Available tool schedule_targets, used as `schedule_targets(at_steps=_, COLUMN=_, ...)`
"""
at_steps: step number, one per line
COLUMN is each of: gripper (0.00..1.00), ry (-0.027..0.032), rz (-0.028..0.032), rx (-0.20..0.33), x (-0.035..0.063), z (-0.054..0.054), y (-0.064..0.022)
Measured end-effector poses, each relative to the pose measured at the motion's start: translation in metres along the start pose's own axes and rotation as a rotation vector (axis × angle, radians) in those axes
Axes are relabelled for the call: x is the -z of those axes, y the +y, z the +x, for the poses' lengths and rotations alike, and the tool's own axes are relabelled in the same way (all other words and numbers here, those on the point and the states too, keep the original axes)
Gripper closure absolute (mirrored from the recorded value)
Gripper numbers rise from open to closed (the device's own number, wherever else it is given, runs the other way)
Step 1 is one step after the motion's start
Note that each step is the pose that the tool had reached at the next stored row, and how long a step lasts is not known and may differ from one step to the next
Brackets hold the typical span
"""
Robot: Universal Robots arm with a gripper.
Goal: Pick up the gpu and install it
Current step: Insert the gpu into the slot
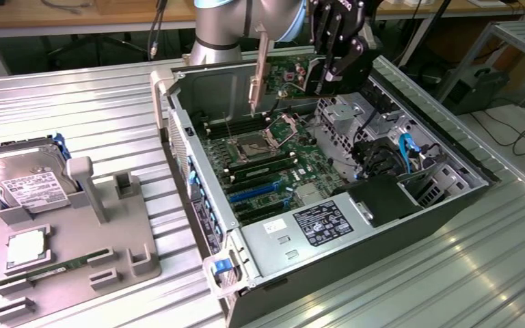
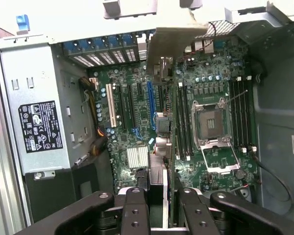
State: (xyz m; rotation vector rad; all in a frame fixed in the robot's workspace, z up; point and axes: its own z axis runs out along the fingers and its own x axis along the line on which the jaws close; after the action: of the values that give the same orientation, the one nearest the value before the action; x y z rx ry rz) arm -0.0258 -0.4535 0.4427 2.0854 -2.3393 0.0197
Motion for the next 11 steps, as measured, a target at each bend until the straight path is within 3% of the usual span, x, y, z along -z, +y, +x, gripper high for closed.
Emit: schedule_targets(at_steps=11, gripper=0.72, ry=-0.0001, rz=0.0002, rx=0.012, x=-0.0032, z=-0.0001, y=0.0)
